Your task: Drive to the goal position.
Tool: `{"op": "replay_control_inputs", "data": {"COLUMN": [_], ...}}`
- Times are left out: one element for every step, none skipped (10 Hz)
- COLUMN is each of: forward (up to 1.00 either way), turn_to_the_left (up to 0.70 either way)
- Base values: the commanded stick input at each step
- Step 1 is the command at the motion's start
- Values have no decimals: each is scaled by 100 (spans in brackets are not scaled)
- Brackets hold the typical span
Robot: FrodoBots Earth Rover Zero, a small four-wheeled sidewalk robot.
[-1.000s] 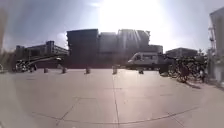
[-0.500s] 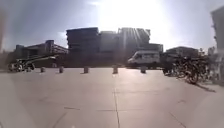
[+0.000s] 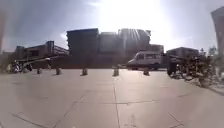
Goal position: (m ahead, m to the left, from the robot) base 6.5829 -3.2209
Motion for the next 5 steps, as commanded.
{"op": "replay_control_inputs", "data": {"forward": [100,100,100,100,100], "turn_to_the_left": [0,0,0,0,0]}}
